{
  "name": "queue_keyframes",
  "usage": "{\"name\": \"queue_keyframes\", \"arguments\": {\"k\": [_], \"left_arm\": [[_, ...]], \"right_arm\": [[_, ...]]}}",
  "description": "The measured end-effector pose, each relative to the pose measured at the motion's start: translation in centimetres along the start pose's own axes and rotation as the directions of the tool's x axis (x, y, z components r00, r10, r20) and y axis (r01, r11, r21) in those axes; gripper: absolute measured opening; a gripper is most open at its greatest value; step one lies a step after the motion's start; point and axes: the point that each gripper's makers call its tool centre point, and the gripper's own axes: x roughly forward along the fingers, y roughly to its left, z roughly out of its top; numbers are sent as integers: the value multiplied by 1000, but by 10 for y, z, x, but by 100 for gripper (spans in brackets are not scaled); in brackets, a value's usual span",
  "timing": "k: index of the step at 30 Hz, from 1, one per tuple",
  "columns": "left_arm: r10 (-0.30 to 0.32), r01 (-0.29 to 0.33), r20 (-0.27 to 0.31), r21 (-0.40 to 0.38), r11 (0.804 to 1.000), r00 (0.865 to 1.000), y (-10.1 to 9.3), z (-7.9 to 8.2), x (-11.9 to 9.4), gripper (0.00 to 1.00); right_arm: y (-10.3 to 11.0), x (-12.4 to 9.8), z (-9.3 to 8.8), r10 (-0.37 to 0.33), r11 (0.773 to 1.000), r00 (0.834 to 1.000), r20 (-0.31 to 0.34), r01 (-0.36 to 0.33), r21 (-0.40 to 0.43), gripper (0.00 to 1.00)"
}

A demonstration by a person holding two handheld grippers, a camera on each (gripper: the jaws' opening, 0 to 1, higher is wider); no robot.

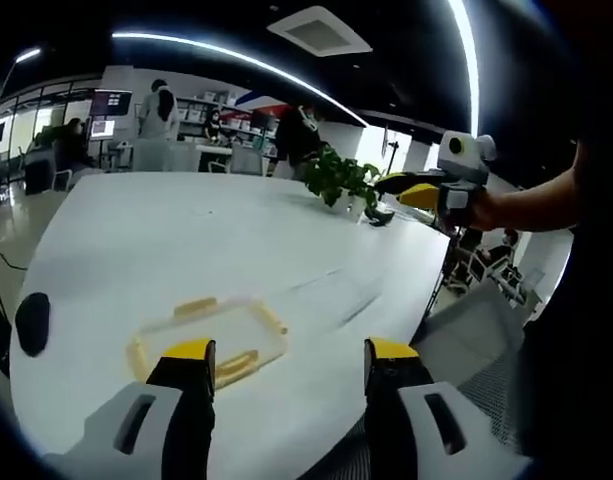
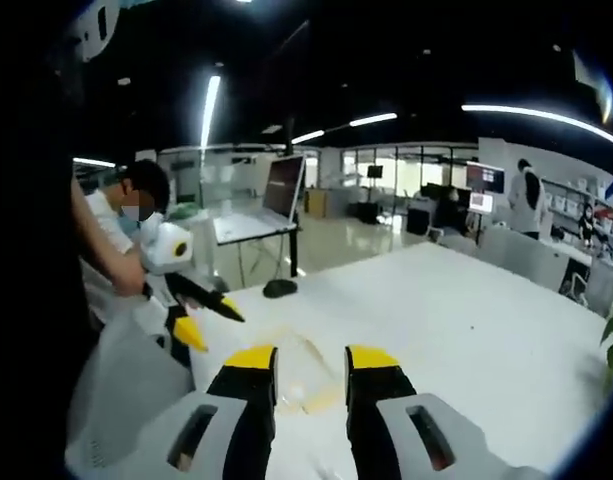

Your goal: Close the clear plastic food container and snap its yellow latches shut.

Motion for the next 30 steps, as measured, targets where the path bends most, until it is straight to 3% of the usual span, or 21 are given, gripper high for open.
{"name": "queue_keyframes", "arguments": {"k": [5, 8, 11, 14, 17, 20, 24, 26, 30], "left_arm": [[6, -4, -43, 45, 999, 999, 10, -6, -3, 60], [13, -15, -40, -51, 999, 999, 16, -4, -6, 59], [21, -22, -49, -21, 1000, 999, 20, -4, -8, 58], [17, -17, -2, -12, 1000, 1000, 24, 3, -9, 55], [10, -10, 23, -16, 1000, 1000, 27, 6, -9, 58], [3, -3, -48, -12, 1000, 999, 30, -5, -9, 58], [-3, 3, -70, 0, 1000, 998, 38, -8, -10, 57], [4, -3, -78, 14, 1000, 997, 41, -9, -11, 60], [-1, 5, -94, 35, 999, 996, 49, -10, -13, 56]], "right_arm": [[0, 8, -13, 29, 999, 999, -27, -30, -35, 32], [2, 13, -20, 54, 998, 997, -54, -56, -39, 31], [4, 17, -21, 61, 997, 996, -59, -63, -39, 32], [4, 21, -24, 63, 997, 996, -66, -66, -46, 32], [3, 27, -28, 60, 996, 995, -77, -65, -64, 33], [5, 33, -31, 66, 995, 993, -98, -73, -71, 32], [6, 40, -33, 77, 993, 990, -117, -87, -81, 28], [5, 43, -37, 80, 993, 989, -126, -89, -74, 30], [6, 49, -42, 89, 992, 985, -150, -101, -77, 30]]}}
